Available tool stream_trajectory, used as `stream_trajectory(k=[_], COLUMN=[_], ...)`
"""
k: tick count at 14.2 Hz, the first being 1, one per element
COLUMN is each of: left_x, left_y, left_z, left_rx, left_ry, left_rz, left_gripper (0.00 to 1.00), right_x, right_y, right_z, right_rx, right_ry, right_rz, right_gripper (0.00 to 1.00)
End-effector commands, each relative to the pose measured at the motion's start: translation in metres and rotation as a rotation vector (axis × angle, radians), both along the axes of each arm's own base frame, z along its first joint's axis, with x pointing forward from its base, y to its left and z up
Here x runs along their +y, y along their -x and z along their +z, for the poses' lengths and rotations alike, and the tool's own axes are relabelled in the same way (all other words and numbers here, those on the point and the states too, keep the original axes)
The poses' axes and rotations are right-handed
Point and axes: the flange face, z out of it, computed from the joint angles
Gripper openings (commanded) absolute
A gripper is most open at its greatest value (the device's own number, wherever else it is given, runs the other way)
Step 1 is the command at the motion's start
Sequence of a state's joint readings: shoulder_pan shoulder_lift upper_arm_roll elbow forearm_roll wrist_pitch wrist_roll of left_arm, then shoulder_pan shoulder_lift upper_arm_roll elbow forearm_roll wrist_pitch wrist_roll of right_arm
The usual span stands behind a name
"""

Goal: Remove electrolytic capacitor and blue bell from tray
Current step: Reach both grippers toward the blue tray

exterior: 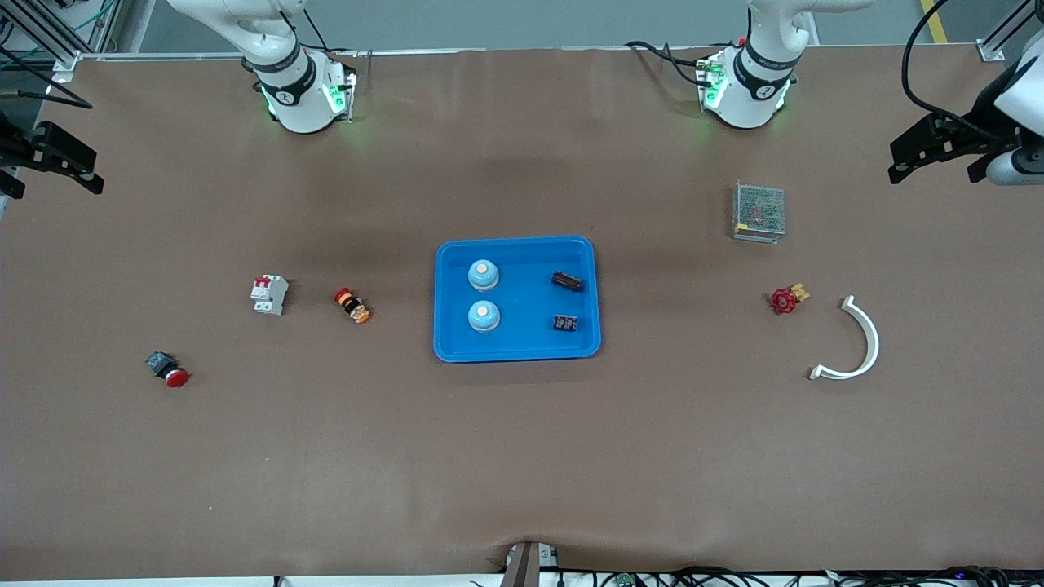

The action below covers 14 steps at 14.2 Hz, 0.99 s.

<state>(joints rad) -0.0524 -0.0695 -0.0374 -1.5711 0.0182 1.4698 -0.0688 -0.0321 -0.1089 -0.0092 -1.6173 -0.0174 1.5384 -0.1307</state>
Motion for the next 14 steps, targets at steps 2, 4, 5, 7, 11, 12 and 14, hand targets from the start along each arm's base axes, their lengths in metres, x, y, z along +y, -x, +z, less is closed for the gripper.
stream_trajectory(k=[2, 4, 5, 7, 11, 12, 14], left_x=[-0.031, -0.060, -0.075, -0.096, -0.162, -0.179, -0.204], left_y=[-0.008, -0.006, -0.005, -0.002, 0.014, 0.016, 0.016], left_z=[-0.031, -0.048, -0.057, -0.080, -0.142, -0.155, -0.182], left_rx=[0.062, 0.072, 0.076, 0.080, 0.105, 0.114, 0.118], left_ry=[-0.013, -0.031, -0.042, -0.050, -0.080, -0.090, -0.091], left_rz=[-0.036, -0.010, -0.005, 0.044, 0.211, 0.228, 0.296], left_gripper=[1.00, 1.00, 1.00, 1.00, 1.00, 1.00, 1.00], right_x=[0.036, 0.053, 0.068, 0.092, 0.149, 0.167, 0.199], right_y=[-0.003, -0.002, -0.001, 0.002, 0.009, 0.009, 0.014], right_z=[0.002, 0.002, 0.002, 0.000, -0.016, -0.026, -0.048], right_rx=[0.002, 0.007, 0.010, 0.018, 0.044, 0.062, 0.081], right_ry=[-0.029, -0.055, -0.058, -0.059, -0.054, -0.048, -0.037], right_rz=[0.052, -0.012, -0.038, -0.079, -0.143, -0.158, -0.212], right_gripper=[1.00, 1.00, 1.00, 1.00, 1.00, 1.00, 1.00])
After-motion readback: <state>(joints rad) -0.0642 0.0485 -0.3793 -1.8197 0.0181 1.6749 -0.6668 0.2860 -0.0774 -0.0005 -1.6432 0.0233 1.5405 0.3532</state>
